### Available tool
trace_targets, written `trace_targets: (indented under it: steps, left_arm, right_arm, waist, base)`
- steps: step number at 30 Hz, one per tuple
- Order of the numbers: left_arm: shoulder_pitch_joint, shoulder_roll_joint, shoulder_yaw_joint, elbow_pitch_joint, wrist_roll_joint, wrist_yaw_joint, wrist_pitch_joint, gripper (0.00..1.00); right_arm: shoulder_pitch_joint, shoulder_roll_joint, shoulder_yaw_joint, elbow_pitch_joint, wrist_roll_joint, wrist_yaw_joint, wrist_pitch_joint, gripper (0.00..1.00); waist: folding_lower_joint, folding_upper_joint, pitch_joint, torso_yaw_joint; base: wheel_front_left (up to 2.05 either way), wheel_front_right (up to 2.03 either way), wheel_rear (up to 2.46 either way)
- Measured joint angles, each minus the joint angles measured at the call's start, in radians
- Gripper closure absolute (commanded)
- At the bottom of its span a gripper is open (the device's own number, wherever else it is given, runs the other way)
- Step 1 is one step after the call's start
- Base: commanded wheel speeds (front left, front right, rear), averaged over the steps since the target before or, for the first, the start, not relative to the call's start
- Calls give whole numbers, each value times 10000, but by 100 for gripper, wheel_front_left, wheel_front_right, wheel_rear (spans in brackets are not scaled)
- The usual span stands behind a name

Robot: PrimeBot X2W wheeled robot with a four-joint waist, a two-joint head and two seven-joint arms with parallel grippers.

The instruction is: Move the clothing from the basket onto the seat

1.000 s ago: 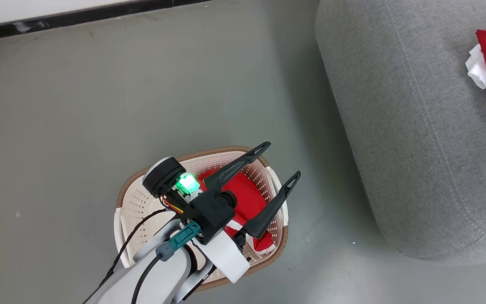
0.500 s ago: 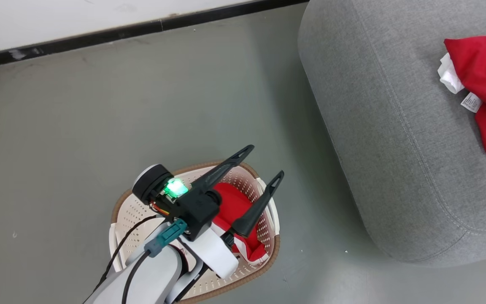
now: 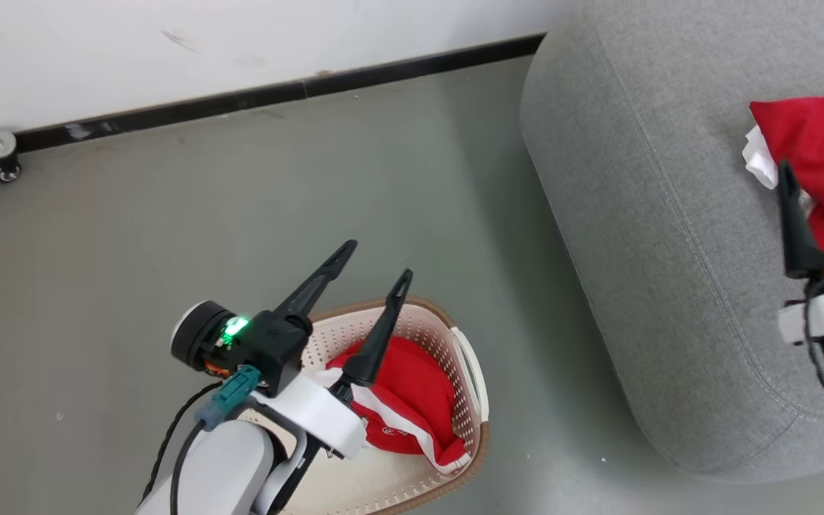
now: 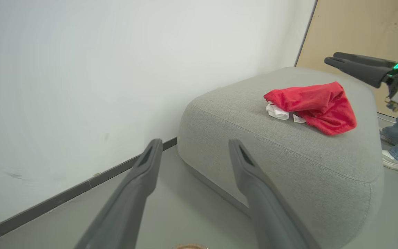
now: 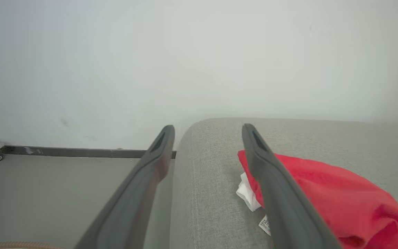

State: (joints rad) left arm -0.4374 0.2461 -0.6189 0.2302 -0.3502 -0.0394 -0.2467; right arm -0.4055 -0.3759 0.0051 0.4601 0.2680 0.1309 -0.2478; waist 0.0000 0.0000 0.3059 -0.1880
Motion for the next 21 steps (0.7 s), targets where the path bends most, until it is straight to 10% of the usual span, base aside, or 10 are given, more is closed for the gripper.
trace_targets:
  steps: [21]
  left_arm:
    - [1371,-353,1588,219,-543,1112,-15,0]
  right_arm:
    - [361,1684,510,-512,-1095,0,0,0]
  waist:
    - [0,0,-1439,1069]
  base:
    - [0,0,0]
